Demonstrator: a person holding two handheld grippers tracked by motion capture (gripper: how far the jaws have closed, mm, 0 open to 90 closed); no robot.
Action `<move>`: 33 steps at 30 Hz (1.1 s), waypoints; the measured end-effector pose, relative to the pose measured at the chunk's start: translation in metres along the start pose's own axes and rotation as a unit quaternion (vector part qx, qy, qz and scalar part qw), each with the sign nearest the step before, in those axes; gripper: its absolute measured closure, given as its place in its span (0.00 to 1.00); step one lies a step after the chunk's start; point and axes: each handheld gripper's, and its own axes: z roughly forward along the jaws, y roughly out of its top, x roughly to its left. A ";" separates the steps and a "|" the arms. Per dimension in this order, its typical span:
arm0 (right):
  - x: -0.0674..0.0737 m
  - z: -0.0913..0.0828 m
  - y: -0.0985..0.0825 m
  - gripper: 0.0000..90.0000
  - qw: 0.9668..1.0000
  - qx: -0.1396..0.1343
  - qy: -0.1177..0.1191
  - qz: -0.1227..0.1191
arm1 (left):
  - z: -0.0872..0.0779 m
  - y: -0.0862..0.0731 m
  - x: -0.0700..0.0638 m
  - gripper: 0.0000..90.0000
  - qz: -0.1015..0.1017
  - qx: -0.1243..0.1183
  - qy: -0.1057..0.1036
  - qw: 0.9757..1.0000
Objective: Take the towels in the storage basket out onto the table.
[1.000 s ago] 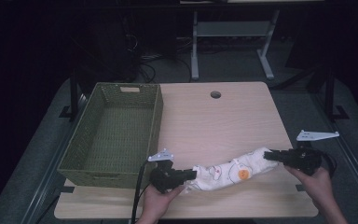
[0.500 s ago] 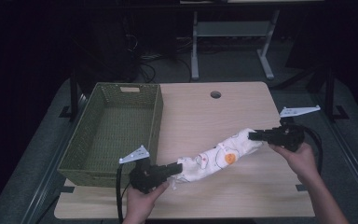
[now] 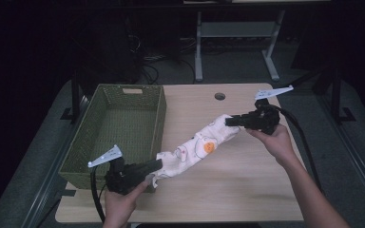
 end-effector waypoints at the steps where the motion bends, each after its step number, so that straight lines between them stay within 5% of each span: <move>1: 0.001 0.003 0.003 0.92 1.000 0.001 -0.002 -0.004 | -0.005 0.000 0.001 0.94 -0.001 -0.005 0.003 1.000; 8: 0.001 0.029 0.019 0.92 0.999 0.002 0.038 -0.002 | -0.024 0.000 0.004 0.94 -0.008 -0.025 0.011 1.000; 11: -0.002 0.038 0.023 0.92 0.998 -0.023 0.061 0.013 | -0.030 0.000 0.004 0.94 -0.007 -0.031 0.015 0.999; 23: 0.001 0.086 0.053 0.92 0.994 -0.057 0.089 0.021 | -0.056 0.002 0.009 0.94 -0.018 -0.072 0.044 0.996; 33: 0.011 0.121 0.080 0.92 0.994 -0.070 0.087 0.007 | -0.074 0.002 0.017 0.94 -0.031 -0.104 0.062 0.992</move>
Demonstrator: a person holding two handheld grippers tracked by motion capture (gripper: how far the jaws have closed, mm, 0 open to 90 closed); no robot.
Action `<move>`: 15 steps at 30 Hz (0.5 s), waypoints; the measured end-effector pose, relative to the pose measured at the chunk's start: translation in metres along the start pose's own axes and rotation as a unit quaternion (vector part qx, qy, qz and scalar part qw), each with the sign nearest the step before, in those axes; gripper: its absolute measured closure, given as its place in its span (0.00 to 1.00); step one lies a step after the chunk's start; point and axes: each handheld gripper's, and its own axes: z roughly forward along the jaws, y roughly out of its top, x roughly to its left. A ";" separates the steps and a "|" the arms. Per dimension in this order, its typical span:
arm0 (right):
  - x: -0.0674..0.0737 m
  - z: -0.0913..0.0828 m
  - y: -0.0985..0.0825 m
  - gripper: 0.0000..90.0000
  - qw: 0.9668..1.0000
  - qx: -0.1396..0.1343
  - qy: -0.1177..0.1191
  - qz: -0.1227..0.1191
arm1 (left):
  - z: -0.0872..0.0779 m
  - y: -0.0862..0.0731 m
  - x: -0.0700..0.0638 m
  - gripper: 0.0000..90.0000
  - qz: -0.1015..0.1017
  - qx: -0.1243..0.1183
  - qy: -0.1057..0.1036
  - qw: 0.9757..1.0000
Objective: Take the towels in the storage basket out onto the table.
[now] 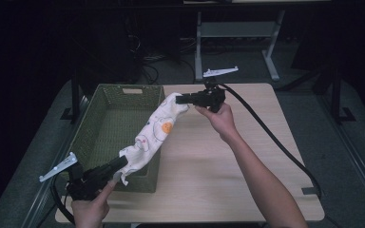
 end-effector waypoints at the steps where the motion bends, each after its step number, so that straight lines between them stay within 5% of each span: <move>1: 0.001 0.006 0.003 0.92 1.000 0.001 0.000 -0.004 | -0.001 0.000 0.000 0.94 -0.002 -0.002 -0.001 1.000; 15: 0.003 0.058 0.029 0.92 1.000 0.008 -0.004 -0.023 | -0.014 0.005 0.025 0.94 -0.023 -0.034 0.036 0.999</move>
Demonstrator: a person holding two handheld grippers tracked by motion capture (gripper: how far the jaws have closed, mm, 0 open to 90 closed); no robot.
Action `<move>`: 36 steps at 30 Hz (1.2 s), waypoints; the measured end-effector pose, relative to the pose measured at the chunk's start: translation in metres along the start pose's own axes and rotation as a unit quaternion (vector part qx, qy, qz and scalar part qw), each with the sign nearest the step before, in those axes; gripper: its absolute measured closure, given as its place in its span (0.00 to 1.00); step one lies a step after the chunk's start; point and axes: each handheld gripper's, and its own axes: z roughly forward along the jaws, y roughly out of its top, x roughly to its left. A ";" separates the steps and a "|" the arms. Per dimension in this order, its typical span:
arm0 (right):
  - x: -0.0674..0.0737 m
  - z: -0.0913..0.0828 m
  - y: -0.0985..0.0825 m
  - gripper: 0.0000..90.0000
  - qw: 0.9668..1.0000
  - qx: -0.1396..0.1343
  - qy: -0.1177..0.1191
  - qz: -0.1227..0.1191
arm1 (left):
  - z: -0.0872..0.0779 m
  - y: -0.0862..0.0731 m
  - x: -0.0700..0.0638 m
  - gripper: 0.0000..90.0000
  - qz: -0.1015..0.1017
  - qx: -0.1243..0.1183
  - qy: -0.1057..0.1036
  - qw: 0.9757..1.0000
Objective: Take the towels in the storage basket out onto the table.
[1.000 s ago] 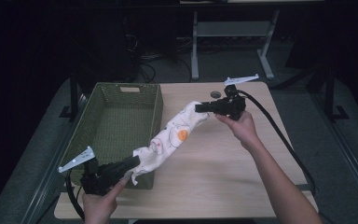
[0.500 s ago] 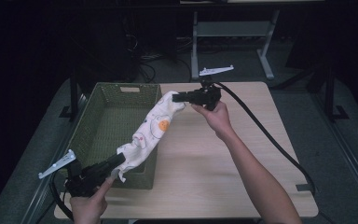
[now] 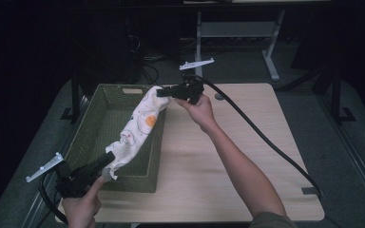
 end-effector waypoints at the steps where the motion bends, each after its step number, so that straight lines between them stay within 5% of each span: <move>1: -0.001 0.006 0.003 0.92 1.000 0.003 0.000 -0.001 | -0.001 0.000 0.002 0.94 -0.003 -0.002 0.003 1.000; 16: -0.008 0.080 0.029 0.92 0.999 0.032 0.007 -0.020 | -0.006 0.002 0.030 0.94 -0.009 -0.017 0.055 0.998; 27: -0.021 0.105 0.036 0.92 0.998 0.058 -0.012 -0.017 | 0.005 0.005 0.039 0.94 -0.012 -0.010 0.078 0.997; 36: -0.028 0.118 0.020 0.91 0.996 0.083 -0.012 -0.008 | 0.005 -0.004 0.037 0.93 -0.018 0.001 0.081 0.997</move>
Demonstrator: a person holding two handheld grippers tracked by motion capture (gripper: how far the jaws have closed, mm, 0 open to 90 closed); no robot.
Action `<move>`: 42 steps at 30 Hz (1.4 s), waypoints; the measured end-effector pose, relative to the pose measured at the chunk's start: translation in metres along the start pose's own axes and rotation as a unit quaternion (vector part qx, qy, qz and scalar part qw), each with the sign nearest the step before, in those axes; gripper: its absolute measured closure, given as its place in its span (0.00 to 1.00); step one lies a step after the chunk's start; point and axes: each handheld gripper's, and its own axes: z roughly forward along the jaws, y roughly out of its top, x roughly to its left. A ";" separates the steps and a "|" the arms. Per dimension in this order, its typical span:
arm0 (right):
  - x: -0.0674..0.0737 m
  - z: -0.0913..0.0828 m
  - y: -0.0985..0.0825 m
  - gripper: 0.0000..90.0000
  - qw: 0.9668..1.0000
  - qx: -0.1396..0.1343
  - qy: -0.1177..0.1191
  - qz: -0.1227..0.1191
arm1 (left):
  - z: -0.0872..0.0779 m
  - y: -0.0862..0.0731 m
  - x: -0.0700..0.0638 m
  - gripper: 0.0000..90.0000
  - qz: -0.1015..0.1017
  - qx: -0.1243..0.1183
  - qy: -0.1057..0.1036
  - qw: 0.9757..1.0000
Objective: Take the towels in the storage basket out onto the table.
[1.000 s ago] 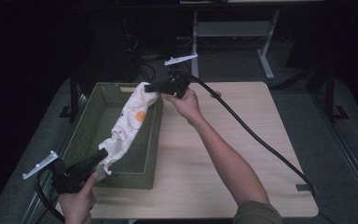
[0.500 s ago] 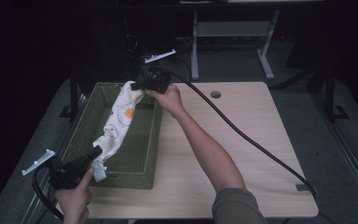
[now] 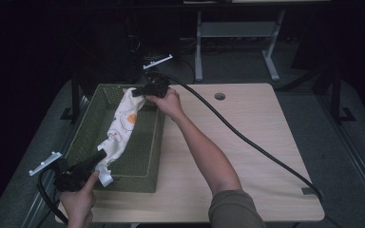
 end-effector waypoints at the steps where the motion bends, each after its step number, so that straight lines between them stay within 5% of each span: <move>1: 0.000 0.002 -0.001 0.91 1.000 0.003 0.001 0.000 | 0.000 -0.001 -0.001 0.93 0.000 0.000 0.000 1.000; 25: -0.005 0.014 -0.008 0.91 1.000 0.022 -0.005 0.007 | -0.003 -0.008 0.002 0.89 0.002 -0.009 0.008 1.000; 29: -0.007 0.021 -0.008 0.67 0.999 0.028 -0.025 0.004 | -0.008 -0.007 0.004 0.74 -0.001 -0.026 0.025 0.999; 42: -0.003 0.027 -0.008 0.59 0.998 0.051 -0.025 -0.011 | -0.009 -0.007 -0.001 0.73 0.015 -0.024 0.021 0.999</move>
